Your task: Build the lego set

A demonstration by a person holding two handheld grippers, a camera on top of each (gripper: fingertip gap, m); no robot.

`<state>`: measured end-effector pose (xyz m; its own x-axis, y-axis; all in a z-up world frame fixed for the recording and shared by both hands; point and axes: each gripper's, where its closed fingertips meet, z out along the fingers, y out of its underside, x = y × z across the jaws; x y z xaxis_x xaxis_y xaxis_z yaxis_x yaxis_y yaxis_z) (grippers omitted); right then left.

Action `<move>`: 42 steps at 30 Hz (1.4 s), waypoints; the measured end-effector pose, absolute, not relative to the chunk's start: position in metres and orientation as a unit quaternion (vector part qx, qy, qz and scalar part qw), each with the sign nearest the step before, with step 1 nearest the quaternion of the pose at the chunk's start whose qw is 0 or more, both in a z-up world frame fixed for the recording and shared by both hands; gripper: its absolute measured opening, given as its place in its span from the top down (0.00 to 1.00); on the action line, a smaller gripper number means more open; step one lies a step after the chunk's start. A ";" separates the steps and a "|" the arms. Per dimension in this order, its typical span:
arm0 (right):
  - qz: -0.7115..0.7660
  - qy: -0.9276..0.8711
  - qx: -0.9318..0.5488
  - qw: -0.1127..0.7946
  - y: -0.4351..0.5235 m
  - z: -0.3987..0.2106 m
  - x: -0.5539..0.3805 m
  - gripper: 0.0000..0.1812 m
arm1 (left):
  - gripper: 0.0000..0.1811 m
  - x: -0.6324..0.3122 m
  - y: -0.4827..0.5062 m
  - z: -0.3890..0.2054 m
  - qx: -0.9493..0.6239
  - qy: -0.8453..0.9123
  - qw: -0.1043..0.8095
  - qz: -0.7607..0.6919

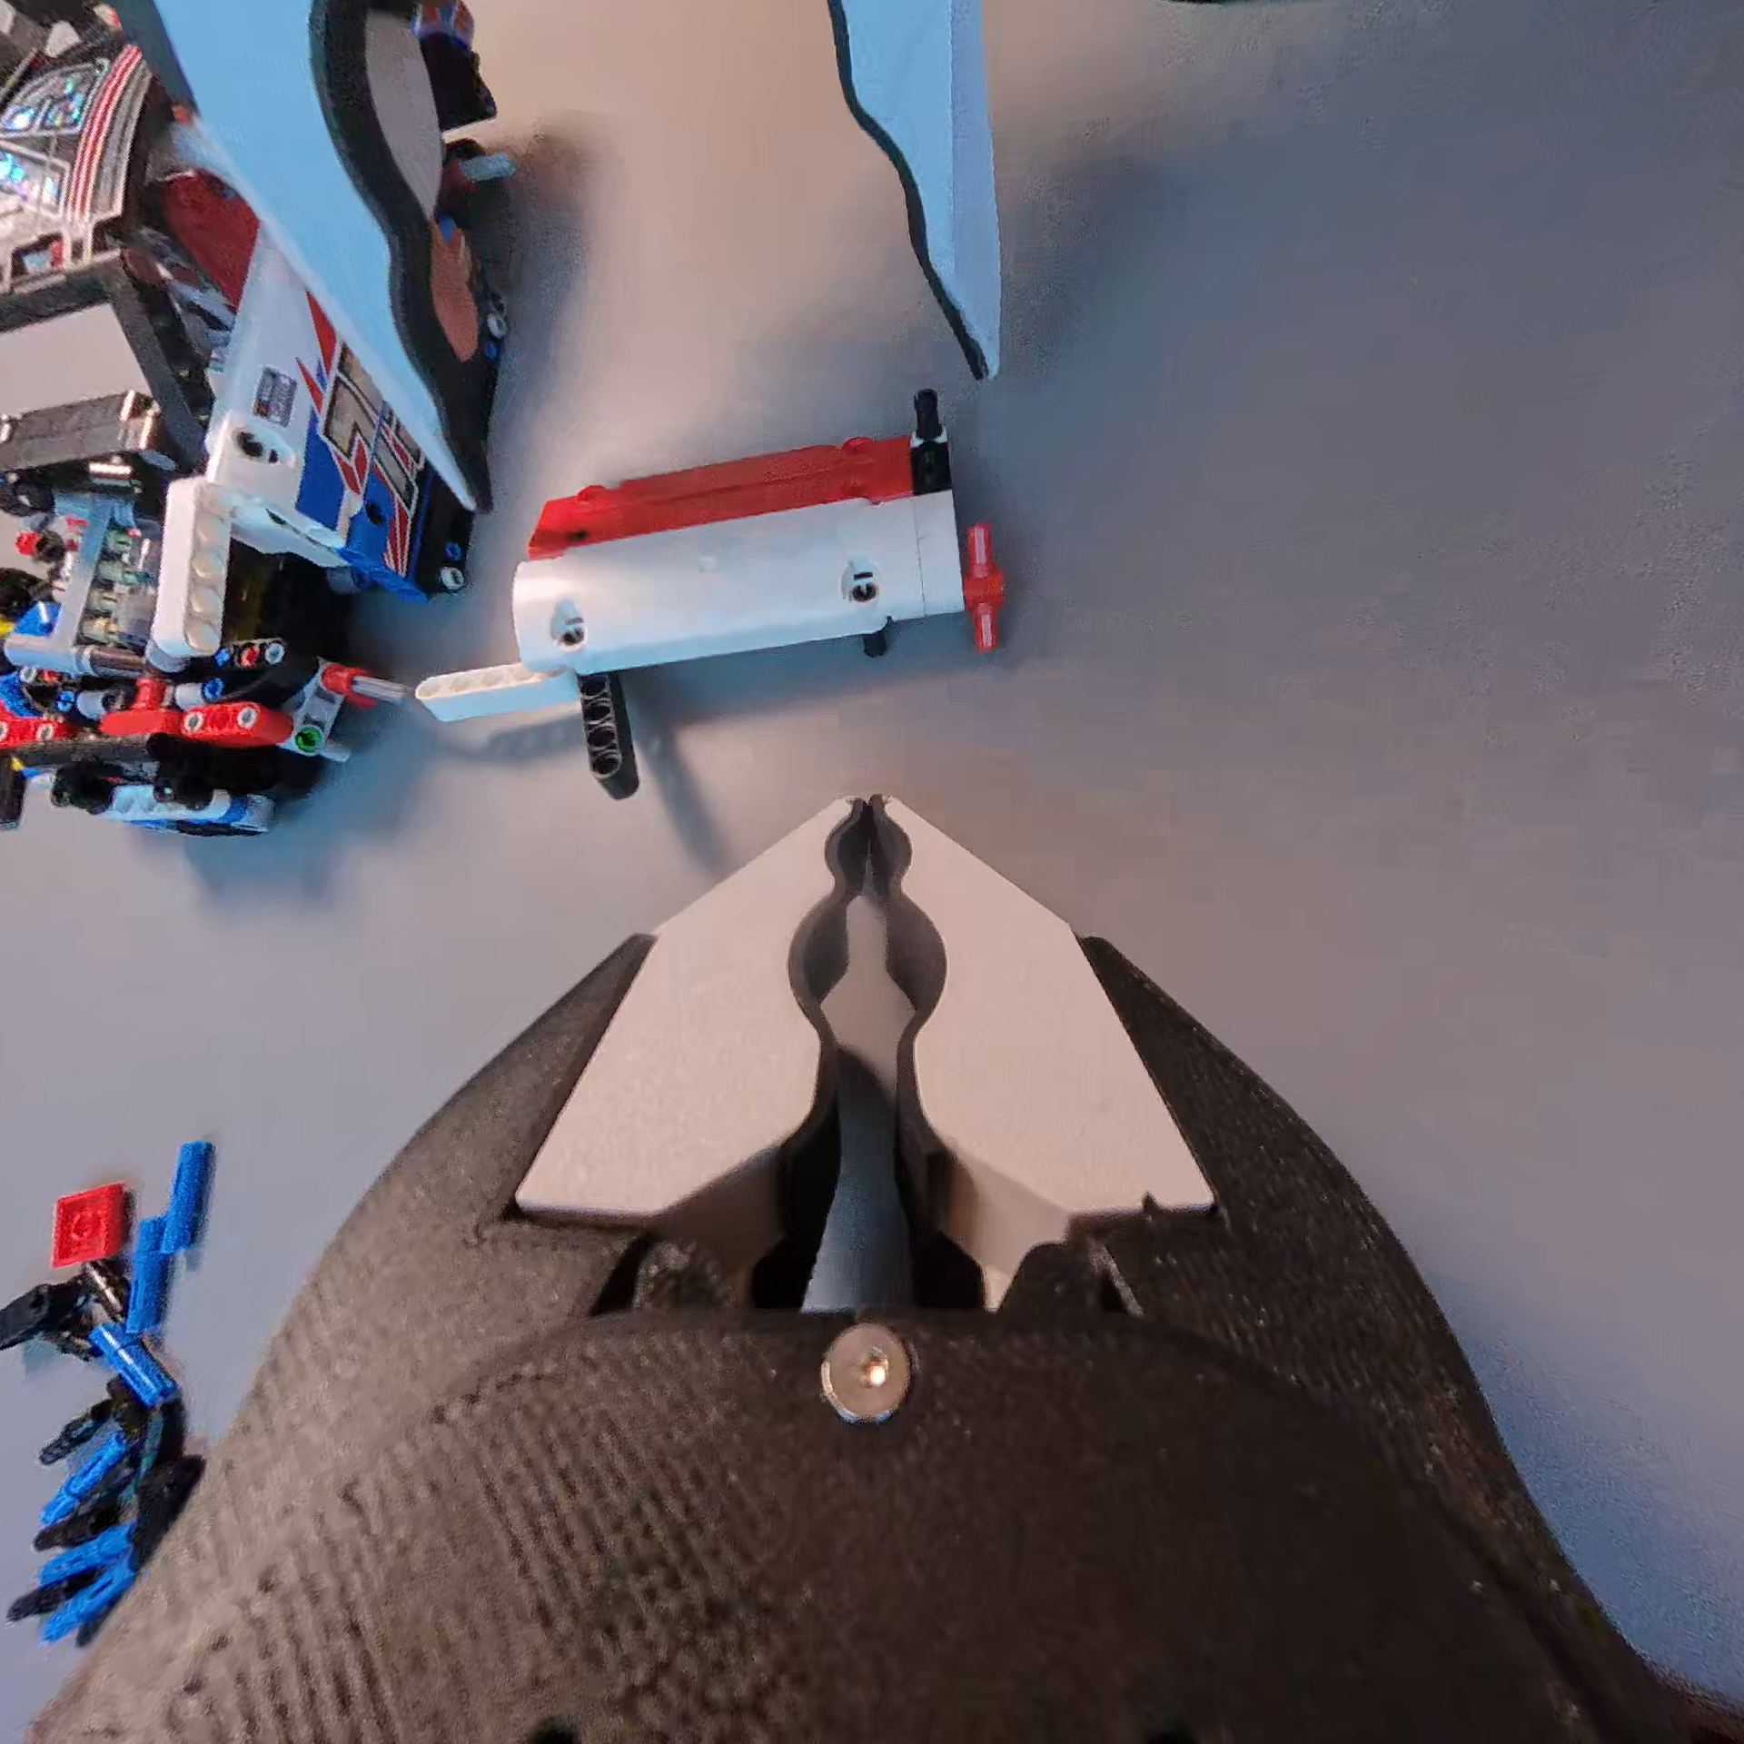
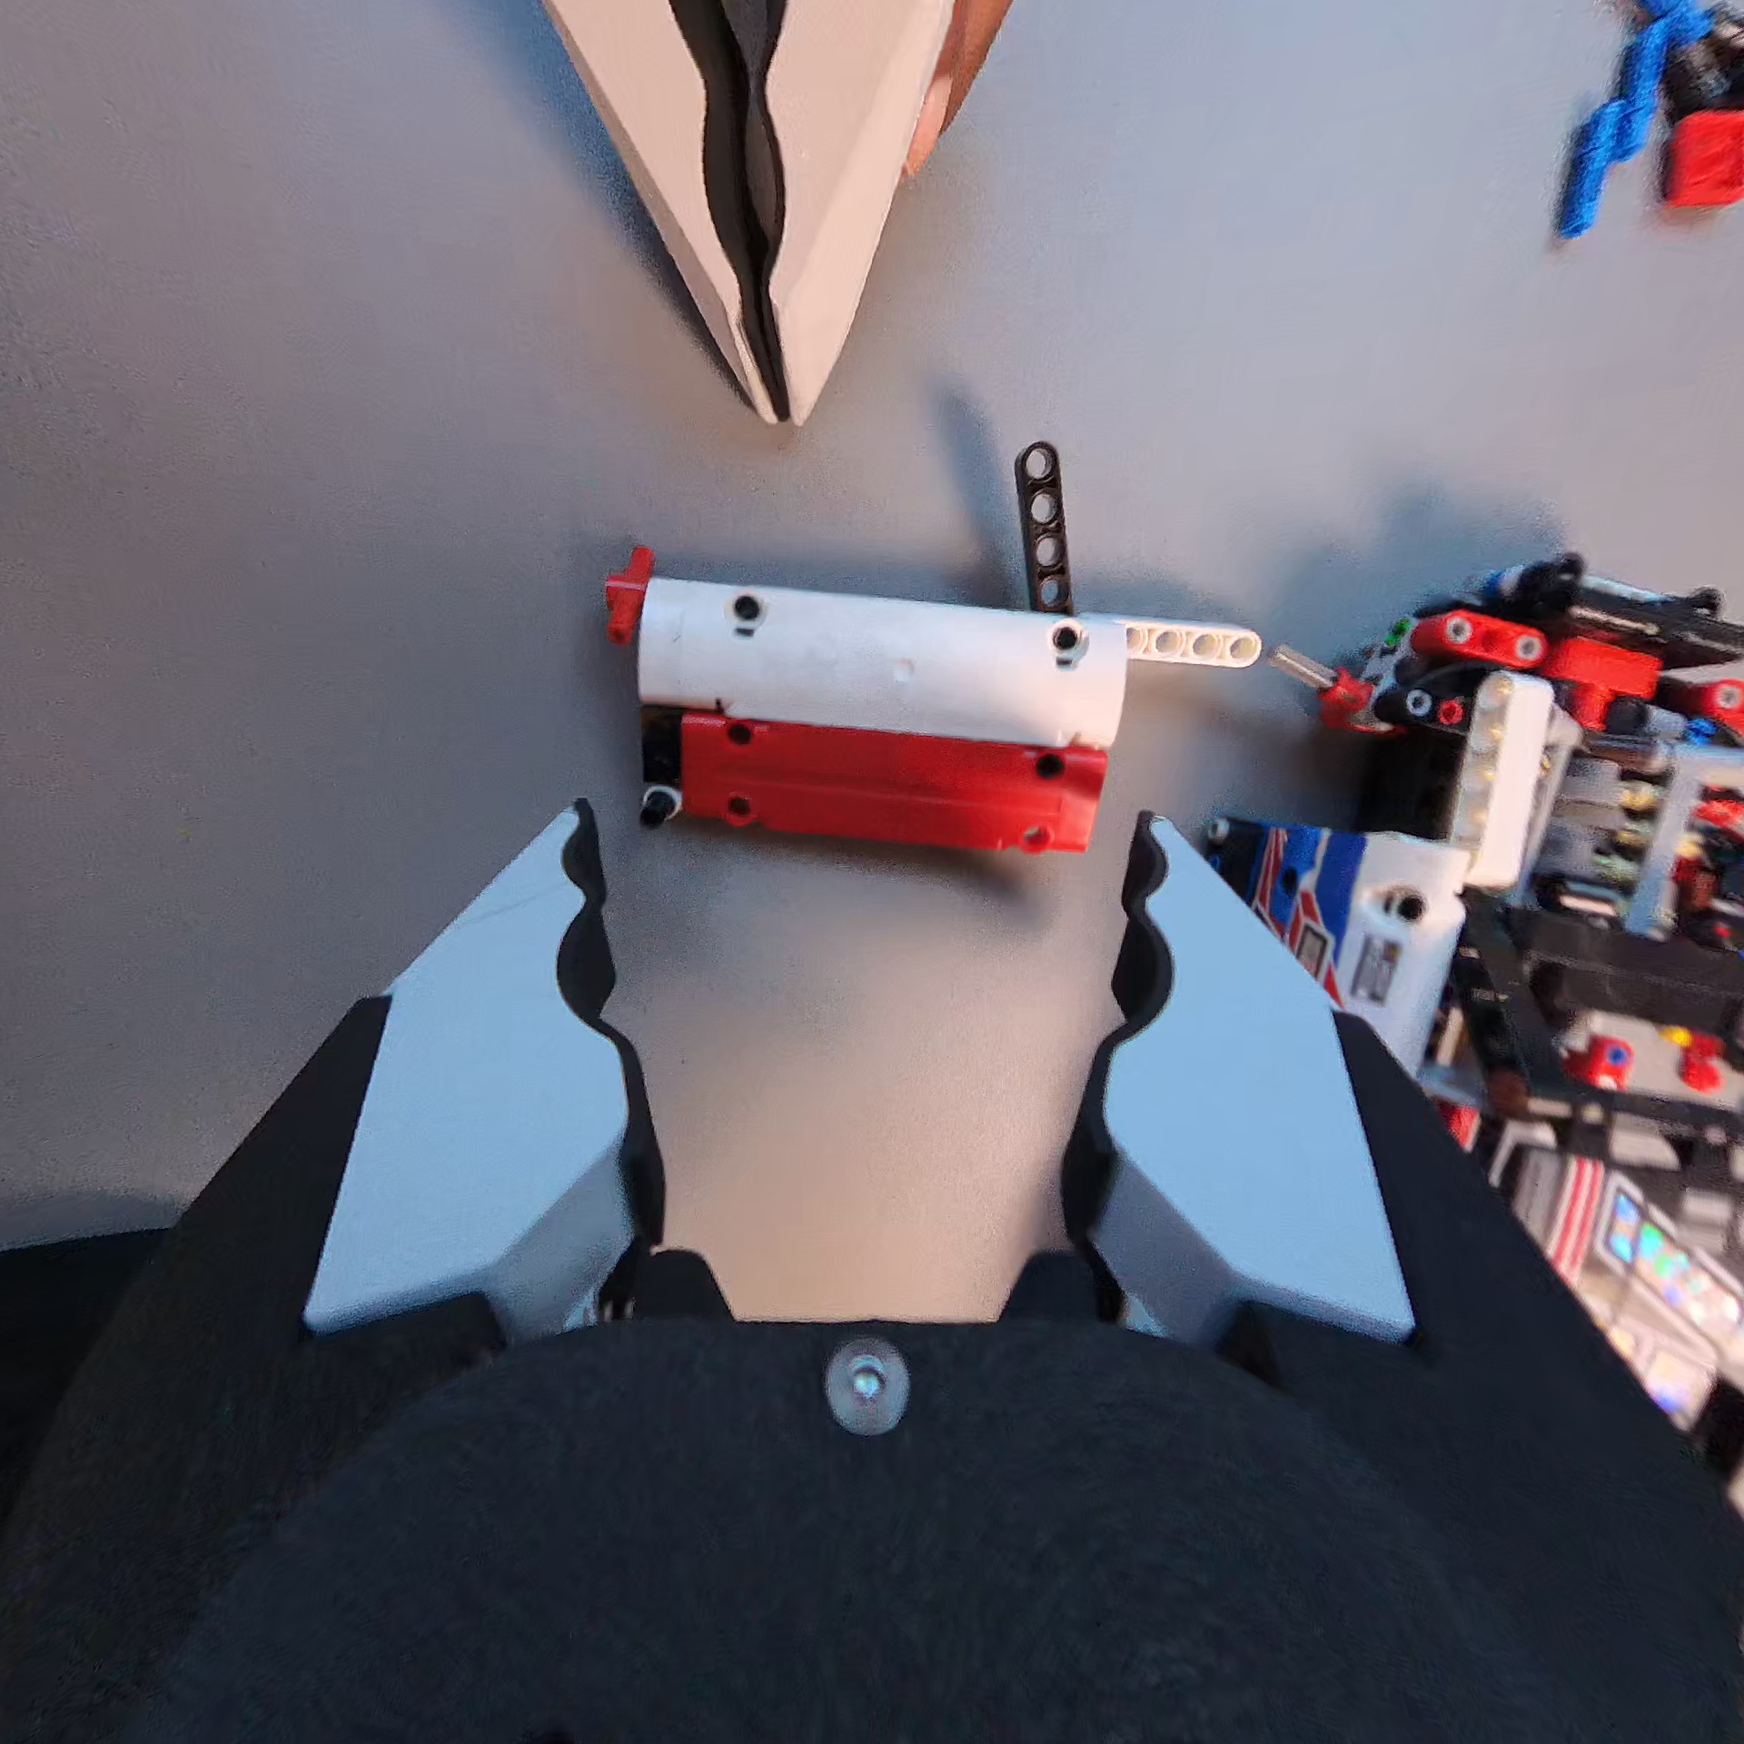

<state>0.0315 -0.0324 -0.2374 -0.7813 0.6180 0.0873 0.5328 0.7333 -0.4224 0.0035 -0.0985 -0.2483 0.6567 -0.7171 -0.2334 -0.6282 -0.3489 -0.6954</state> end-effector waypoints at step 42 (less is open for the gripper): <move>0.229 -0.851 -0.404 0.246 -0.027 -0.243 0.058 0.73 | 0.86 -0.017 -0.112 -0.229 -0.803 0.380 0.438 -0.139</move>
